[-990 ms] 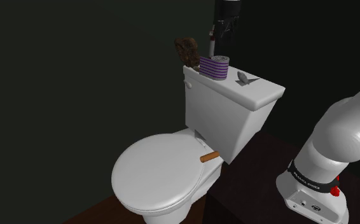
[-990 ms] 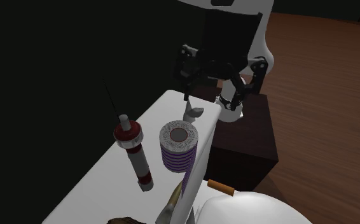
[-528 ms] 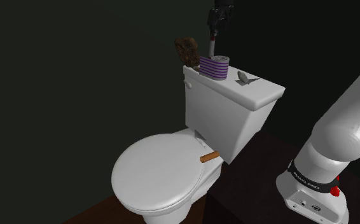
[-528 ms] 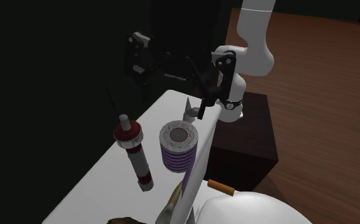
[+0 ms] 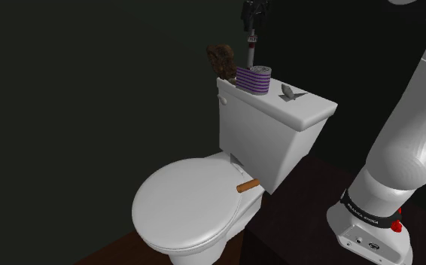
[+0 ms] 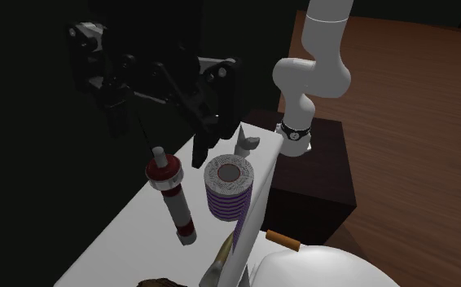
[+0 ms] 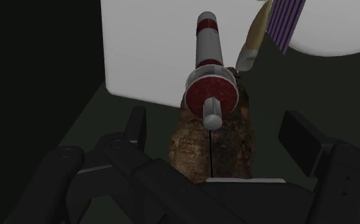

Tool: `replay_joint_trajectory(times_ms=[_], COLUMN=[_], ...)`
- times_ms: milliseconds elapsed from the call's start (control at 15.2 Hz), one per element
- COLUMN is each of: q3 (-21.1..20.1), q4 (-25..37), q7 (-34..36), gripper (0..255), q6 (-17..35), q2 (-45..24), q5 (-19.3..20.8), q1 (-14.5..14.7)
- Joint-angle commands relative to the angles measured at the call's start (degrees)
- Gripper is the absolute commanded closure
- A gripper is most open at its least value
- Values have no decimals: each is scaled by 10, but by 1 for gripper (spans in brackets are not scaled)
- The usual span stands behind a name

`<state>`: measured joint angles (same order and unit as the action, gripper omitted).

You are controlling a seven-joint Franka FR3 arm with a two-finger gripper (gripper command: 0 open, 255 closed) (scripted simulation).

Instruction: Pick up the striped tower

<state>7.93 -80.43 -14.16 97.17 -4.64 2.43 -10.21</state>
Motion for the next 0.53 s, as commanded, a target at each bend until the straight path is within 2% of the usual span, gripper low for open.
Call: replay_joint_trajectory(times_ms=[0,264,396,462], q3=[0,0,0,-1], q4=[-20,-71,-71,-72], q7=[2,4,4,5], gripper=[0,0,0,255], q6=[18,57,57,58], q2=[3,15,15,16], q5=[1,3,3,3], q1=[0,1,1,1])
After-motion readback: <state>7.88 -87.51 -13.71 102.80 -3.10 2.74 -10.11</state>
